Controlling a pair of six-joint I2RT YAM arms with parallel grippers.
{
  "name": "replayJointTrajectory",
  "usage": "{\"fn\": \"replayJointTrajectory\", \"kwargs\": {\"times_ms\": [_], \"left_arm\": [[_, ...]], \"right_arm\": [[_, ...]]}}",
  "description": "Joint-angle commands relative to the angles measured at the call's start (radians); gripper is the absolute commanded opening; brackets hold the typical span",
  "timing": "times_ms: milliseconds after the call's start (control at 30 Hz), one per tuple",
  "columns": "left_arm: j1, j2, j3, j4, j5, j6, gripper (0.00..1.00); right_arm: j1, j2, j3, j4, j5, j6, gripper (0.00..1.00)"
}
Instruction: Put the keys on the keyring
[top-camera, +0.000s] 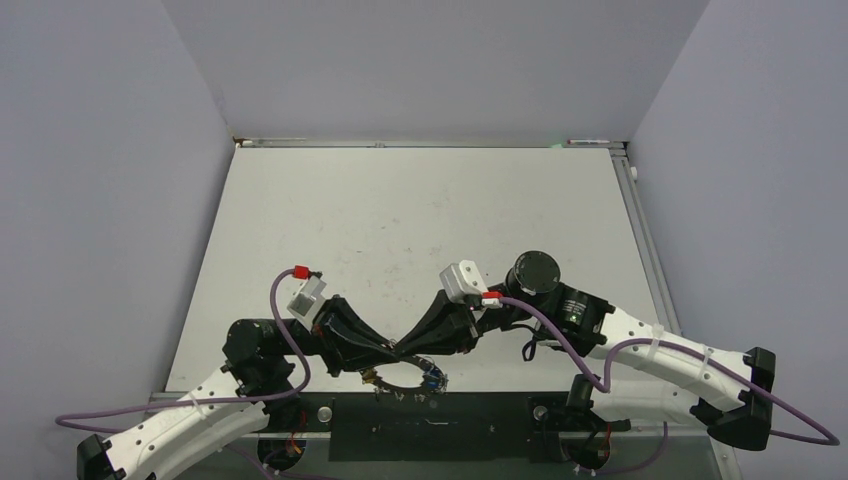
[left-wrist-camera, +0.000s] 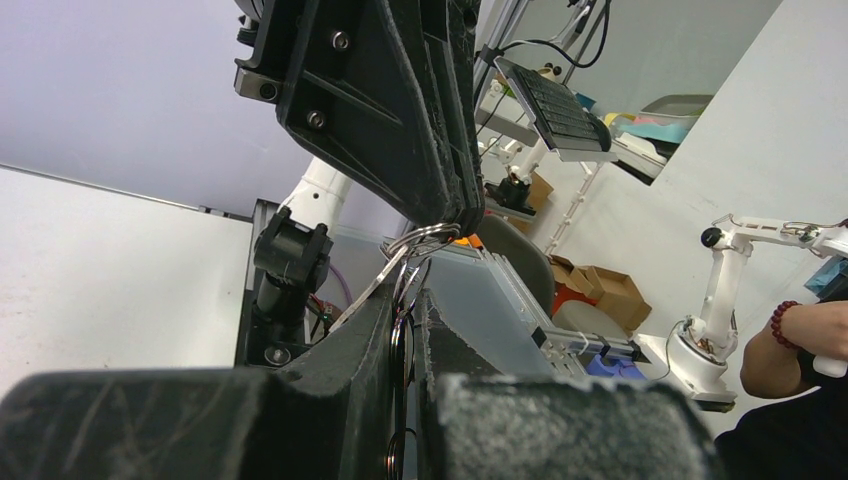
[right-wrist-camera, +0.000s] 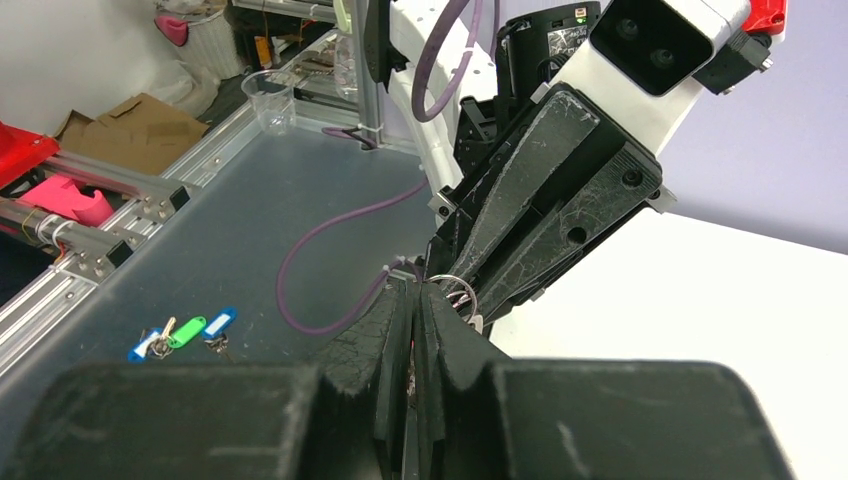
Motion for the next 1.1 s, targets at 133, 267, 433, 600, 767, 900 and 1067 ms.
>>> {"fn": "replayJointTrajectory", "kwargs": {"times_ms": [133, 267, 433, 600, 767, 900, 1067], "left_arm": [[0.001, -0.037, 0.034, 0.003, -0.036, 0.030, 0.00], [0.001, -0.062, 0.093, -0.142, -0.039, 0.106, 0.00], [0.002, -0.098, 0.167, -0.383, -0.050, 0.235, 0.00], [0.001, -0.125, 0.249, -0.588, -0.084, 0.337, 0.00], [0.003, -0.150, 0.331, -0.863, -0.175, 0.461, 0.00], [0.002, -0.164, 0.337, -1.009, -0.282, 0.541, 0.00], [0.003, -0.201, 0.294, -1.025, -0.336, 0.580, 0.00]], "right_arm": [[0.007, -0.021, 0.051, 0.020, -0.018, -0.038, 0.05], [0.007, -0.041, 0.023, 0.016, 0.044, -0.023, 0.05], [0.007, -0.074, -0.005, 0.017, 0.068, -0.009, 0.05], [0.007, -0.083, -0.015, -0.002, 0.107, -0.013, 0.05], [0.006, -0.112, -0.076, -0.039, 0.408, 0.022, 0.05], [0.000, -0.109, -0.119, -0.134, 0.799, 0.103, 0.11], [0.002, 0.011, -0.134, -0.282, 0.943, 0.186, 0.54]]}}
